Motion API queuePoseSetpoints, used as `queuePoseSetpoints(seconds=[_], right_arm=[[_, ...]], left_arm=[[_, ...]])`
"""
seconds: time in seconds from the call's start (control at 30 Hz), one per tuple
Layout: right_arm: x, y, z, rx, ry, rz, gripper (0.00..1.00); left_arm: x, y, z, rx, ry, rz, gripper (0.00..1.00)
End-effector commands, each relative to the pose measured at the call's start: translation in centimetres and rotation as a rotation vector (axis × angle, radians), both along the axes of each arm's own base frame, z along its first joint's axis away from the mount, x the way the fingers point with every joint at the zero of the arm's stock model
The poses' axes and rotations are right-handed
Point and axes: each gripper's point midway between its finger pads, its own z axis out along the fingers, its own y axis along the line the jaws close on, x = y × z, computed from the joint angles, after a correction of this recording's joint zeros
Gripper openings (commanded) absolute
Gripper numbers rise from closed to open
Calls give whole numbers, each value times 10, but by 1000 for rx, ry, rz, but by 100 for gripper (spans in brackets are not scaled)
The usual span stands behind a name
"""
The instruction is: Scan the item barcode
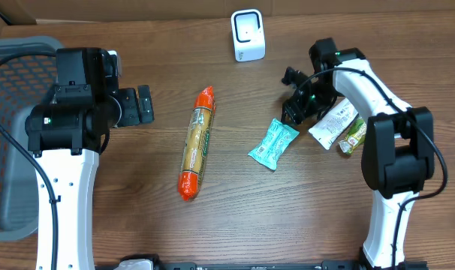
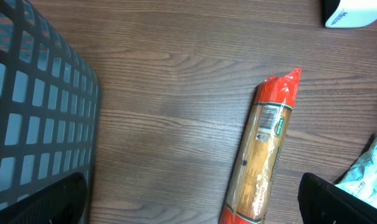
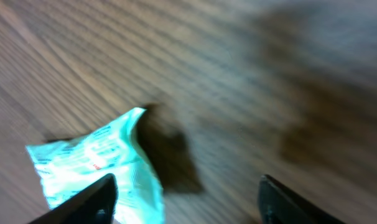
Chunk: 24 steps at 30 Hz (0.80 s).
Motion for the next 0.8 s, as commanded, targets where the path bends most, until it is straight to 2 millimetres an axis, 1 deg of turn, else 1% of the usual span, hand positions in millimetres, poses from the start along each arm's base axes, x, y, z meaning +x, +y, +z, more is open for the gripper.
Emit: queuePoseSetpoints(seconds=[0.0, 0.07, 0.13, 0.2, 0.23, 0.33, 0.37, 0.43, 0.47, 0.57, 0.67, 0.77], right_arm=[[-10, 14, -10, 66, 64, 26, 62], [-17, 13, -15, 58, 105, 21, 59], [-30, 12, -14, 53, 179, -5, 59], [-48, 15, -7, 81, 266, -14, 58], [-54, 17, -4, 94, 297, -19, 57], [-61, 27, 6, 144, 376, -88, 59], [-62, 30, 7, 153, 390, -102, 60], [-63, 37, 7, 141, 415, -146, 65], [-62, 39, 6, 135, 420, -161, 66], [-56, 39, 2, 103, 414, -216, 66], [-45, 44, -1, 114, 391, -260, 66], [-44, 51, -2, 114, 379, -258, 66]], left_arm=[[3, 0, 6, 20, -16, -21, 100], [3, 0, 6, 20, -17, -21, 100], [3, 0, 6, 20, -17, -21, 100], [3, 0, 6, 20, -16, -21, 99], [3, 0, 6, 20, -16, -21, 100], [3, 0, 6, 20, -16, -21, 100], [3, 0, 6, 20, -17, -21, 100], [3, 0, 6, 20, -16, -21, 100], [3, 0, 6, 20, -16, -21, 100], [3, 0, 6, 20, -16, -21, 100], [3, 0, 6, 20, -17, -21, 99], [3, 0, 6, 20, -16, -21, 100]])
